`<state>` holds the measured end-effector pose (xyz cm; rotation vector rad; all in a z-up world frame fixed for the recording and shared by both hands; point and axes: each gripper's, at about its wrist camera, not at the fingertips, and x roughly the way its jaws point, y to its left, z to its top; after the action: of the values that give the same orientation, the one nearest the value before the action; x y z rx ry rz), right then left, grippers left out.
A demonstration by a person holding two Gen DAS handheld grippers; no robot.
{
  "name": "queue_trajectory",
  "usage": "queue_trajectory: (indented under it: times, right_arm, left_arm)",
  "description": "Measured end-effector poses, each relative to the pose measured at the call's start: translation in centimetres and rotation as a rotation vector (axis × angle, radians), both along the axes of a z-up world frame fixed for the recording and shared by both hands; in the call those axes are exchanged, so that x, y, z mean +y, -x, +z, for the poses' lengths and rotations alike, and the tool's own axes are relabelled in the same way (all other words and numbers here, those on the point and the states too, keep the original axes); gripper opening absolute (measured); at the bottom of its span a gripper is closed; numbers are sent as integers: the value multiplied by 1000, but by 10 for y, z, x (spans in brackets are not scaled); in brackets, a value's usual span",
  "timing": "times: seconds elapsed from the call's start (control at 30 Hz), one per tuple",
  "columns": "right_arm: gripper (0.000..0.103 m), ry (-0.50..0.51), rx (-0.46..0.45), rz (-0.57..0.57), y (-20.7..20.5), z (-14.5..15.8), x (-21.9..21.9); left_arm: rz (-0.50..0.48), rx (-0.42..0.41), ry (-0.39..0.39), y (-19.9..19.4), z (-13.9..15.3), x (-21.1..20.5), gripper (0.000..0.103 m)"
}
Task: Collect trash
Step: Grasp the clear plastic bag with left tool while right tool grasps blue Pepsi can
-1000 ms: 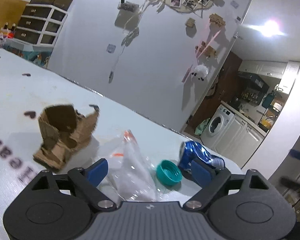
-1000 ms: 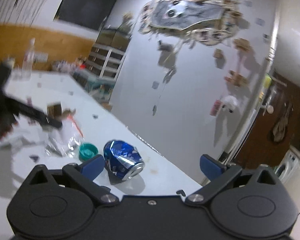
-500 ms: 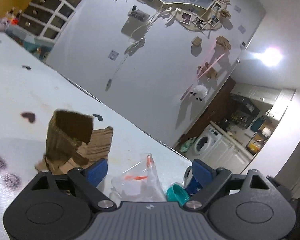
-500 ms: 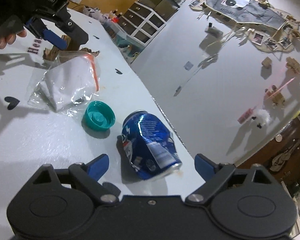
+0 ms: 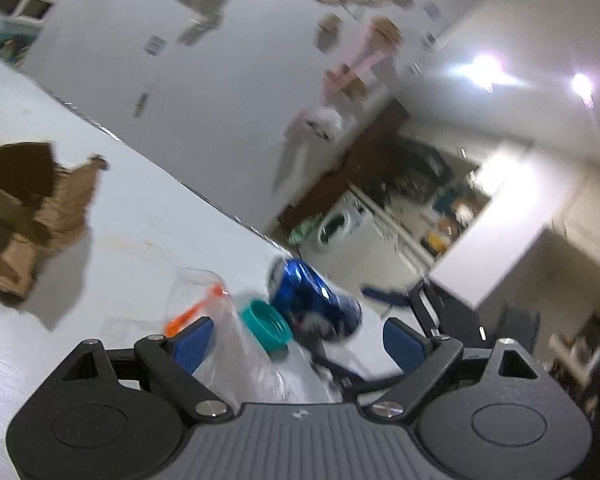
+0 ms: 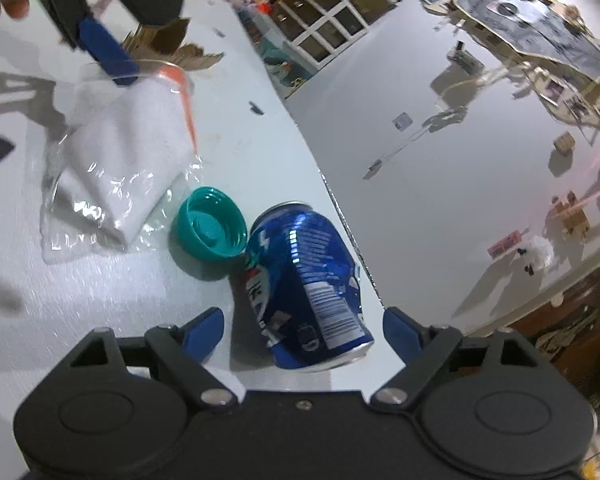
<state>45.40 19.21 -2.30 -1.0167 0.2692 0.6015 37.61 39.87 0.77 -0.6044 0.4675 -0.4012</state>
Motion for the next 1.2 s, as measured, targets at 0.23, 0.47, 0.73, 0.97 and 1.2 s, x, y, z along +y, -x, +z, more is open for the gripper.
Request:
queue_trajectory:
  times: [0.23, 0.47, 0.73, 0.97, 1.2]
  right_arm:
    - [84, 48, -25, 13, -17, -2, 5]
    - [74, 49, -41, 8, -37, -4, 10]
    - [49, 62, -42, -22, -42, -8, 16]
    - [42, -27, -8, -36, -28, 5, 0]
    - [34, -174, 61, -112, -11, 21, -24]
  left_arm:
    - [-45, 26, -66, 0, -11, -23, 90]
    - [-9, 23, -72, -2, -19, -24, 80]
    - [11, 53, -108, -1, -21, -29, 44]
    - [25, 87, -97, -3, -23, -30, 23]
    - [80, 29, -185, 11, -11, -45, 21]
